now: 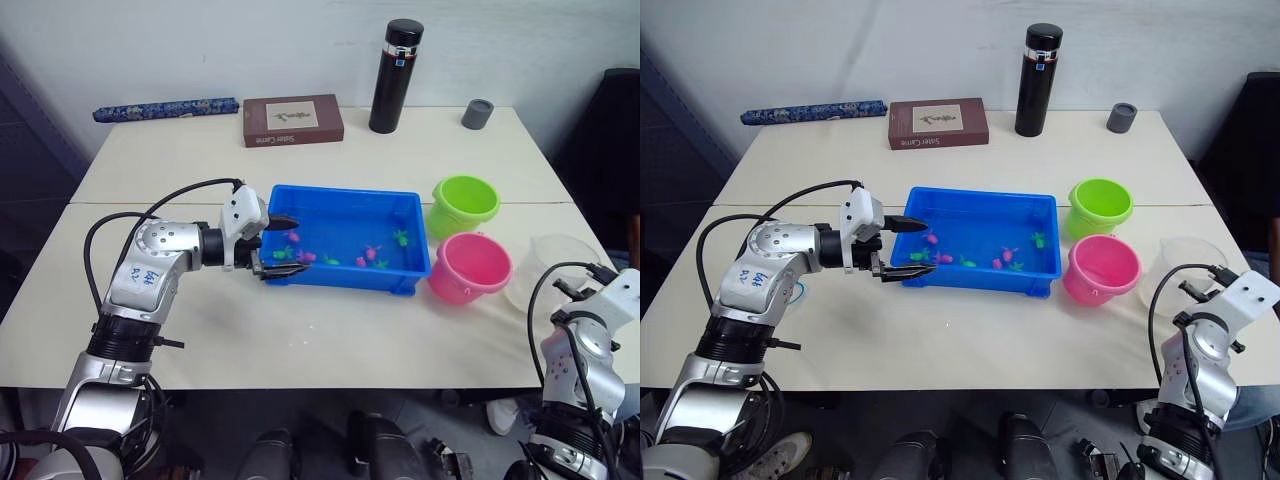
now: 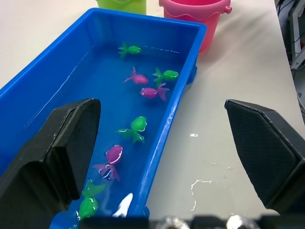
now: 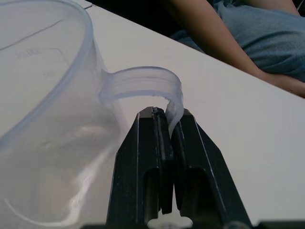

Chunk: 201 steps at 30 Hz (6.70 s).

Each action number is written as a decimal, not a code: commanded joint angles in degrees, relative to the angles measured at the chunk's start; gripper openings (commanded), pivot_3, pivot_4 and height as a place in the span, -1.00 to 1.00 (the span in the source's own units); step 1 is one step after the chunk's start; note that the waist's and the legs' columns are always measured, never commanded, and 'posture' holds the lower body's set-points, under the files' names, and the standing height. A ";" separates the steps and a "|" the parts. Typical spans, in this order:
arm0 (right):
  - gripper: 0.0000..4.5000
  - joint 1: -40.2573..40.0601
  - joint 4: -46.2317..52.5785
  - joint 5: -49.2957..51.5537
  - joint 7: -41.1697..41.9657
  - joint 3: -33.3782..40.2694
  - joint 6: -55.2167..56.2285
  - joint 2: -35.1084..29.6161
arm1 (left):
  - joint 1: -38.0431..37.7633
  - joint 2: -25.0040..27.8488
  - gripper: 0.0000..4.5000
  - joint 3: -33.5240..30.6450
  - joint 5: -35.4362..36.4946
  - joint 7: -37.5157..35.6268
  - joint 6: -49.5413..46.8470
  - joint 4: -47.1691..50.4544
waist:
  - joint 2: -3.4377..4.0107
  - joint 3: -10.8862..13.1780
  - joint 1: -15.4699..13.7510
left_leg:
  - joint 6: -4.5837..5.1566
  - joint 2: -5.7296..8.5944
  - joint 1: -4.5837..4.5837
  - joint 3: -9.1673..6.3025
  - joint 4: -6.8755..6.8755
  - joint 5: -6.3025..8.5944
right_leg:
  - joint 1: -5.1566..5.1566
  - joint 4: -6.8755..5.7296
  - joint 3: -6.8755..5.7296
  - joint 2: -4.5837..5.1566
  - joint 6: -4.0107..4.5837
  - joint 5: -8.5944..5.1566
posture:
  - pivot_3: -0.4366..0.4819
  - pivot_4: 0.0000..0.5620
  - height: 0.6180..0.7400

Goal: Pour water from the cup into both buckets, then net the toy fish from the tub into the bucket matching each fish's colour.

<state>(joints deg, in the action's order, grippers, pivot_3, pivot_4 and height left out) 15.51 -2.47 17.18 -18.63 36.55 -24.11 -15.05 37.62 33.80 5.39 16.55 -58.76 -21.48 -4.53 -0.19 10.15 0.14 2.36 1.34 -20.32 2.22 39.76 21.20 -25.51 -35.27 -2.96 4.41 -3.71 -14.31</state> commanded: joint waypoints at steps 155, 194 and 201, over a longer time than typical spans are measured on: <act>-0.99 36.89 -27.81 -39.48 17.34 -37.68 2.28 -26.22 | 1.97 -1.50 1.00 -6.23 1.60 4.54 2.06 -2.98 | 0.07 0.04 0.17 | -0.08 0.07 -0.12 0.06 0.21 -0.12 | -0.08 -0.06 -0.05 -0.02 -0.11 0.06 | -0.05 -0.47 1.00; -0.99 40.17 -32.52 -60.28 11.38 -52.49 10.12 -29.29 | -1.62 -1.60 1.00 -6.69 2.41 6.38 -0.21 2.22 | 0.08 0.05 0.73 | -0.15 0.06 -0.13 0.05 0.20 -0.15 | -0.09 -0.03 -0.06 -0.04 -0.10 0.06 | -0.05 -0.47 1.00; -0.99 39.49 -32.17 -63.35 10.09 -53.59 11.20 -29.79 | -1.97 -1.40 1.00 -6.91 2.51 6.51 -0.30 2.58 | 0.08 0.05 0.87 | -0.16 0.06 -0.13 0.05 0.19 -0.15 | -0.09 -0.02 -0.06 -0.04 -0.10 0.06 | -0.05 -0.47 1.00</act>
<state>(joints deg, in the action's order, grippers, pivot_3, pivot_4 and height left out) 54.17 -36.51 -44.96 -7.15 -17.54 -13.31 -43.41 35.69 31.95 0.06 17.92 -52.56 -22.04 -4.56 -0.11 10.20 1.01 2.20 1.40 -20.45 2.27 39.95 21.05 -25.60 -35.29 -3.03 4.37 -3.81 -14.25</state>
